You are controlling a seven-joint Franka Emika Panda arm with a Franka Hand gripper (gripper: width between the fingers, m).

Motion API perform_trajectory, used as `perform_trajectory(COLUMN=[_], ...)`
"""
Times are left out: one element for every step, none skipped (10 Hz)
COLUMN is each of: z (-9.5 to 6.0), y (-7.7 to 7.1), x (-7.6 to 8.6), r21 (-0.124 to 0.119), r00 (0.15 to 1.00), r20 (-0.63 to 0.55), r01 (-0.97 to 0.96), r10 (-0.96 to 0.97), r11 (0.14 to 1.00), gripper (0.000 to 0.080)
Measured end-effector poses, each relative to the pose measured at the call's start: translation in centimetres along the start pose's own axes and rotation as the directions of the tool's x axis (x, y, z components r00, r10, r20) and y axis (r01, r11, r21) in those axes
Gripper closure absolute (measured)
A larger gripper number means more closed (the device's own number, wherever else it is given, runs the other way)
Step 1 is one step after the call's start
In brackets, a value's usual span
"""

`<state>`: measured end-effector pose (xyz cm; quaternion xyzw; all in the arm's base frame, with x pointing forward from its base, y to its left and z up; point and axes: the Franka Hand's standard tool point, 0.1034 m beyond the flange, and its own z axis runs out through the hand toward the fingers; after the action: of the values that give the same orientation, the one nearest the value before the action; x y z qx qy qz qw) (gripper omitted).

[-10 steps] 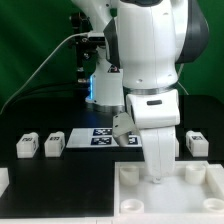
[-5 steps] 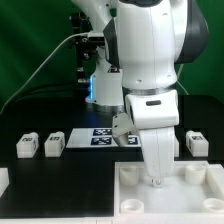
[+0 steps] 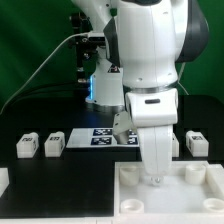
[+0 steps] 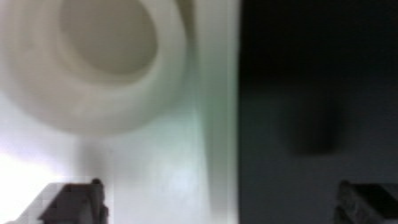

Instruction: Assemble one leg

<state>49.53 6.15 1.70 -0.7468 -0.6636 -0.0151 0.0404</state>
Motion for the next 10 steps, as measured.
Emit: perform_trajectory(z=[-1.1,-2.0,-2.4,-2.7,-2.9,-3.0,-2.9,-2.9,-2.8,-2.8], y=[-0.2,-0.6,-1.1,-1.6,-2.2,-3.1,-3.4,-3.4,-3.4,-3.6], x=[0.7,1.4,2.2,3.4,4.9,6.1,6.4,6.4,6.5,6.8], r21=[-0.015,-0.025,-0.03,-0.033,-0.036,-0.037,-0.031,-0.023,-0.011,0.004], r00=[0.996,0.988,0.969,0.919,0.84,0.761,0.714,0.652,0.562,0.456], r20=[0.002,0.002,0.0,-0.007,-0.021,-0.034,-0.043,-0.048,-0.052,-0.053], r01=[-0.085,-0.153,-0.248,-0.395,-0.542,-0.649,-0.7,-0.758,-0.827,-0.889], r10=[0.085,0.153,0.248,0.395,0.542,0.648,0.699,0.756,0.826,0.888], r11=[0.996,0.988,0.968,0.918,0.839,0.76,0.713,0.652,0.562,0.457], gripper=[0.0151,0.0151,0.0151,0.0151,0.0151,0.0151,0.0151,0.0151,0.0151,0.0151])
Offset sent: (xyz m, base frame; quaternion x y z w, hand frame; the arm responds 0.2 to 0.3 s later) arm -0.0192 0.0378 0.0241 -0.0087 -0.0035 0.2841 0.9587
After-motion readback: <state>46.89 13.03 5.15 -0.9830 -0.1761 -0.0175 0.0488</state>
